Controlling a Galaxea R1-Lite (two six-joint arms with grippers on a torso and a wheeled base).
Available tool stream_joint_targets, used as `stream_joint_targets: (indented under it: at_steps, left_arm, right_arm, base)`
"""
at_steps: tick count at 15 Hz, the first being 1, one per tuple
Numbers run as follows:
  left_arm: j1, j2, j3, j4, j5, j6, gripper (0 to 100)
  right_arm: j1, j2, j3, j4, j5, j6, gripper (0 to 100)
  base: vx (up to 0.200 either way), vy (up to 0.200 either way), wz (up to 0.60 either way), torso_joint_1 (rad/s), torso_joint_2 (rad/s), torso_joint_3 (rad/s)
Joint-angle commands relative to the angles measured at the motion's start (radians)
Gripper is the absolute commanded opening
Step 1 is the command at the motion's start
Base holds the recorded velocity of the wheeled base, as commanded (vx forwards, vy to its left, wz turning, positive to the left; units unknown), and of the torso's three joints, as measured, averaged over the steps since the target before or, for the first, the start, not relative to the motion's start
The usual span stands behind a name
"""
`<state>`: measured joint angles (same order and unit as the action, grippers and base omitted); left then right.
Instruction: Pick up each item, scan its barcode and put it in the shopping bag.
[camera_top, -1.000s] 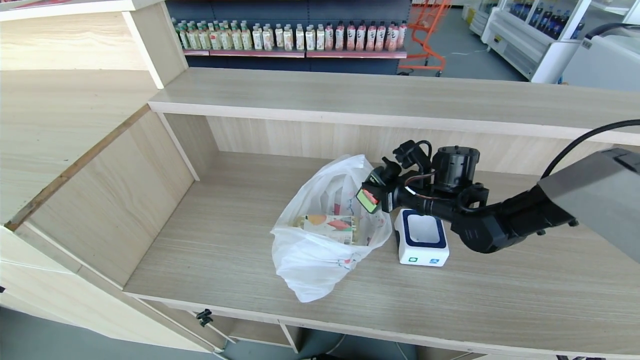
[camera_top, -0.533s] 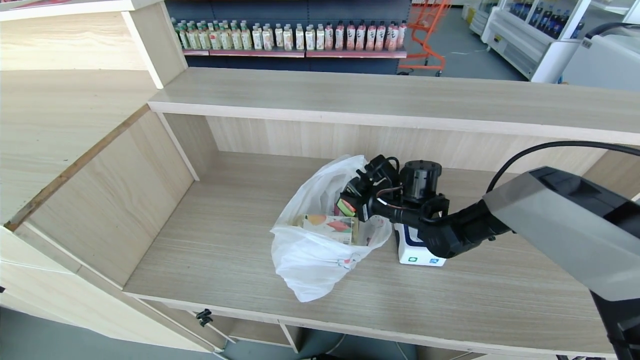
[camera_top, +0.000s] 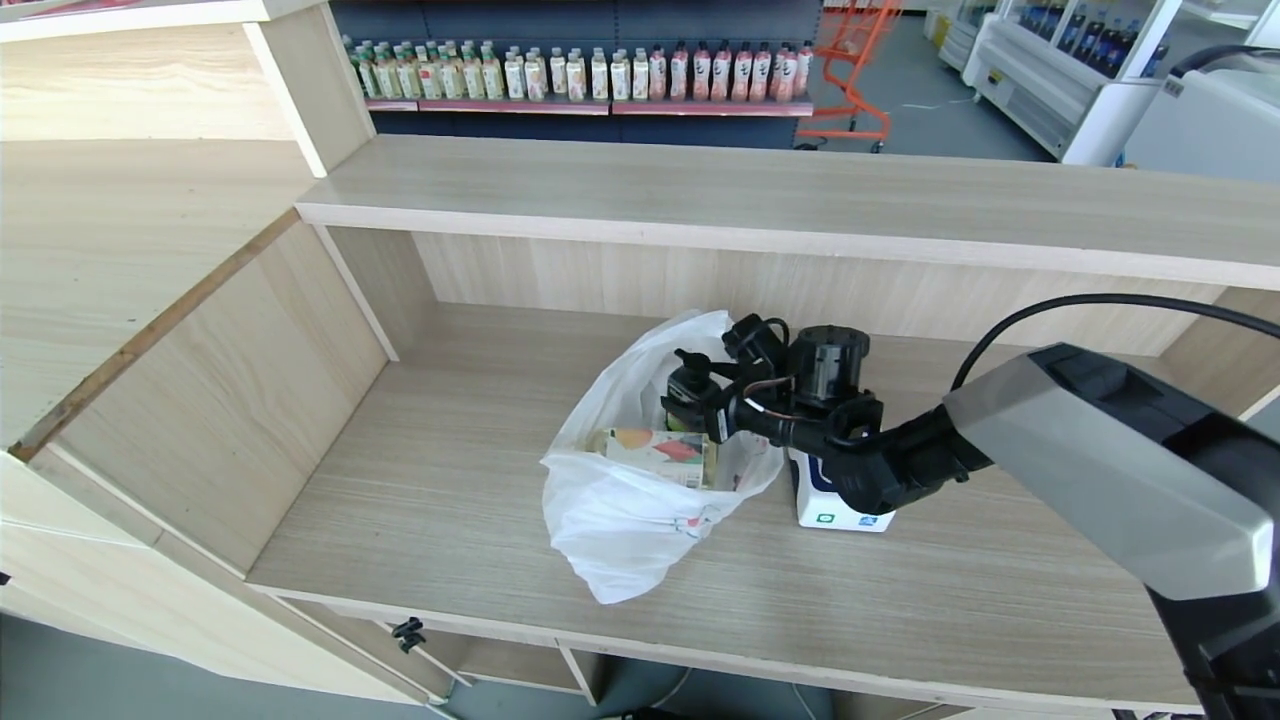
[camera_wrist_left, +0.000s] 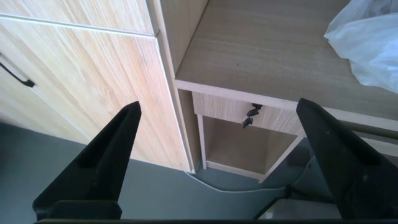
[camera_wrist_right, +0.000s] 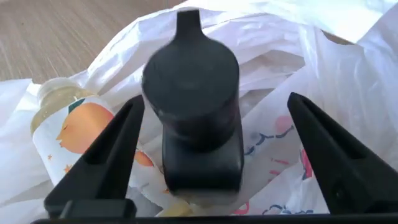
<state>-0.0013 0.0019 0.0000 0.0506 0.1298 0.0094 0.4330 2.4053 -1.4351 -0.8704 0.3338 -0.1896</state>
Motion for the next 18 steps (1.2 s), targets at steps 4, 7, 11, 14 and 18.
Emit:
stream_joint_targets:
  at_steps: [4,7,11,14,18]
  left_arm:
    - [0.000,0.000,0.000,0.000,0.001,0.000,100]
    - [0.000,0.000,0.000,0.000,0.001,0.000,100]
    - [0.000,0.000,0.000,0.000,0.001,0.000,100]
    - [0.000,0.000,0.000,0.000,0.001,0.000,100]
    - [0.000,0.000,0.000,0.000,0.001,0.000,100]
  right_arm:
    - [-0.005,-0.373,0.186,0.073,0.005,0.237,100]
    - [-0.062,-0.784,0.605,0.117,0.022,0.274,100]
    - [-0.191,-1.338,1.115,0.334,-0.154,0.272,100]
    - [-0.250,-1.859,1.368,0.623,-0.271,0.268,100]
    - [-0.433,-2.191,1.435,0.748,-0.268,0.187,100]
  base:
    - [0.000,0.000,0.00,0.000,0.00,0.000]
    - [0.000,0.000,0.00,0.000,0.00,0.000]
    - [0.000,0.000,0.00,0.000,0.00,0.000]
    - [0.000,0.000,0.00,0.000,0.00,0.000]
    - [0.000,0.000,0.00,0.000,0.00,0.000]
